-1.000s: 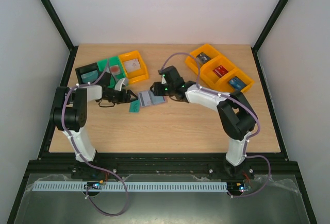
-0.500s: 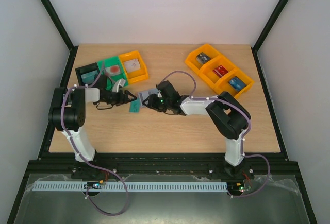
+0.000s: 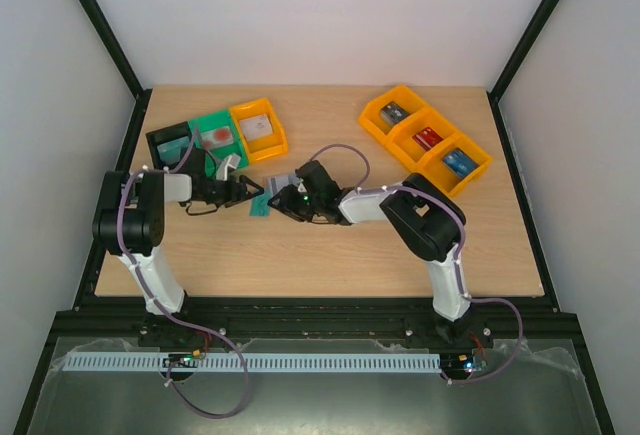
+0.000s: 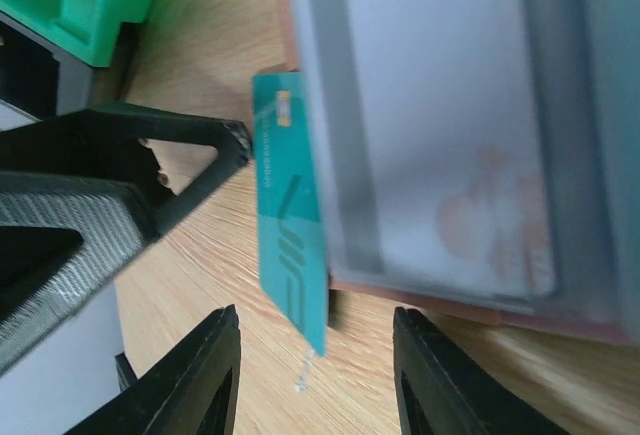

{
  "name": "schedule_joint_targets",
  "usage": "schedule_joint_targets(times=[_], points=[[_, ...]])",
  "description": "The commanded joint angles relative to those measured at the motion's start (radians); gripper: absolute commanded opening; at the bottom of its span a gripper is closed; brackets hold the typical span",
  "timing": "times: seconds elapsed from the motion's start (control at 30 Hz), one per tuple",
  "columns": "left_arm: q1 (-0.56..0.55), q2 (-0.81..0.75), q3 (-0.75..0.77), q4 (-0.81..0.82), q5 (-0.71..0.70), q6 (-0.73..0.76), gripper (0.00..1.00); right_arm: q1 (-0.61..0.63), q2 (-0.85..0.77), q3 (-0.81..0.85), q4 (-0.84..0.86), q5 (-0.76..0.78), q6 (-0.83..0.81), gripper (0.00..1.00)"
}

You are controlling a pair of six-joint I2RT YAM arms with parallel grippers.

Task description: Take the credit cards out of the card holder

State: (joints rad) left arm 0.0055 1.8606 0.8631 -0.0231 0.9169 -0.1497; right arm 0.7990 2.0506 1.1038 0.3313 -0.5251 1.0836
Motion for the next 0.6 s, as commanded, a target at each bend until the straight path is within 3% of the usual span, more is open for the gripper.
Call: schedule_joint_targets(times=[0.0, 0.57], points=[[0.006, 0.064, -0.07, -0.152, -0.13, -0.037, 0.68, 0.006, 0.034, 0.059, -0.022, -0.019, -0.001, 0.42], [0.004, 0.115, -0.085, -0.121, -0.141, -0.058, 0.68, -0.009, 0.048, 0.074, -0.085, -0.02, -0.034, 0.47]])
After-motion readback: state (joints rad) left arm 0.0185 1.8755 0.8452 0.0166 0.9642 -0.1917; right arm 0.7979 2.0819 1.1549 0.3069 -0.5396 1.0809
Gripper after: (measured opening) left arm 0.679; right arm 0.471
